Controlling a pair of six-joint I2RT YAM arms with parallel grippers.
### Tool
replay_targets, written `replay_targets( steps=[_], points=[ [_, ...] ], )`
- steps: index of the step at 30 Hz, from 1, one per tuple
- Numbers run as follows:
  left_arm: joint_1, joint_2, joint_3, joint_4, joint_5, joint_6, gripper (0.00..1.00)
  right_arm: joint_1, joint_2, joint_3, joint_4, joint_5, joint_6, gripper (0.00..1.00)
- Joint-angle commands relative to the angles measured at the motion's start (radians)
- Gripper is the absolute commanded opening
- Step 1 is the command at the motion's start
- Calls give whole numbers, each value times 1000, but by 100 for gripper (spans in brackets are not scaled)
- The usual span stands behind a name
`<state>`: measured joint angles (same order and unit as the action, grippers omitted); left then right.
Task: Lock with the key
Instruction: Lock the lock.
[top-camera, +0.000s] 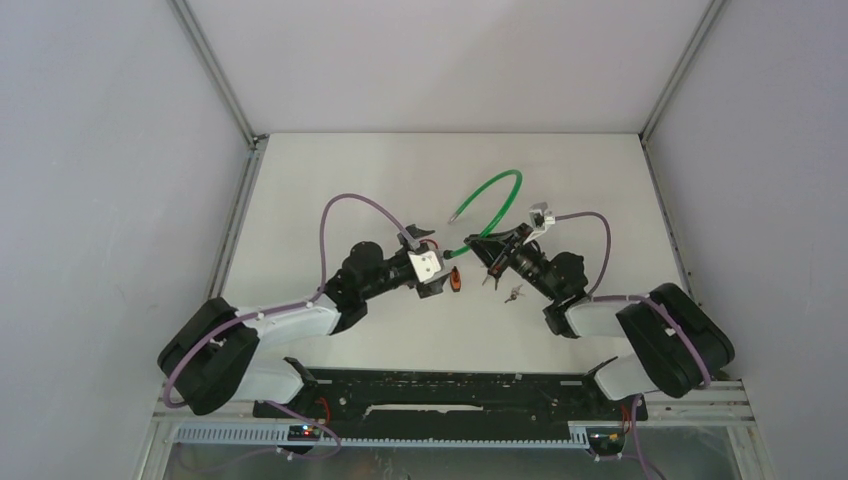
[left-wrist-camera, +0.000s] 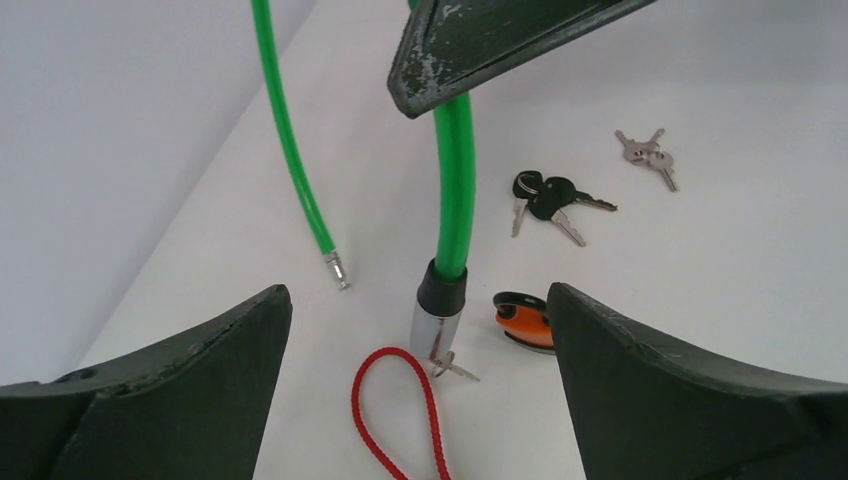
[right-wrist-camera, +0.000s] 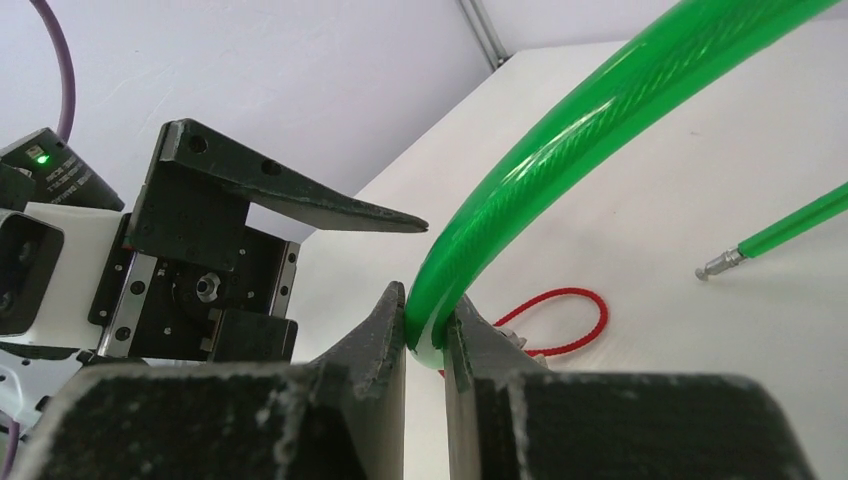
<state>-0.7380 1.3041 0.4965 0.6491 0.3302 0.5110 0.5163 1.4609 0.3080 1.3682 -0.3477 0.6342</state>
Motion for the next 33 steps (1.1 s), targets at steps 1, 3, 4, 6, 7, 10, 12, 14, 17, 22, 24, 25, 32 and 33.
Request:
replay_targets(
  steps=[1,3,4,6,7,10,12,14,17,22,24,25,32,33],
  points=[
    [-26,13,-31,204,-110,-55,99,13,-117,30,-114,89,-49,0],
    [-40,20,-30,241,-147,-75,98,25,-166,45,-234,129,-69,0],
    [-48,23,-29,249,-158,-76,98,37,-191,51,-280,165,-85,0],
    [-69,25,-20,251,-185,-75,99,59,-226,65,-372,232,-122,0],
    [-78,26,-14,247,-194,-71,99,68,-237,69,-390,250,-127,0],
    [-105,36,16,205,-196,-44,100,74,-236,69,-381,250,-107,0],
    [-121,48,59,121,-180,-18,100,76,-237,71,-378,244,-94,0],
    [-132,62,91,81,-196,-10,99,77,-243,71,-381,242,-92,0],
    [-138,73,124,27,-192,4,92,77,-253,73,-382,215,-87,0],
    [-138,84,162,-19,-169,12,83,77,-270,79,-377,157,-82,0],
    [-138,93,172,-25,-166,11,81,78,-281,79,-370,125,-83,0],
    [-138,96,177,-29,-166,9,80,78,-285,79,-367,111,-80,0],
    [-144,101,172,1,-149,40,80,78,-291,80,-338,43,-75,0],
    [-147,97,162,20,-148,45,81,76,-289,81,-338,35,-75,0]
  ],
)
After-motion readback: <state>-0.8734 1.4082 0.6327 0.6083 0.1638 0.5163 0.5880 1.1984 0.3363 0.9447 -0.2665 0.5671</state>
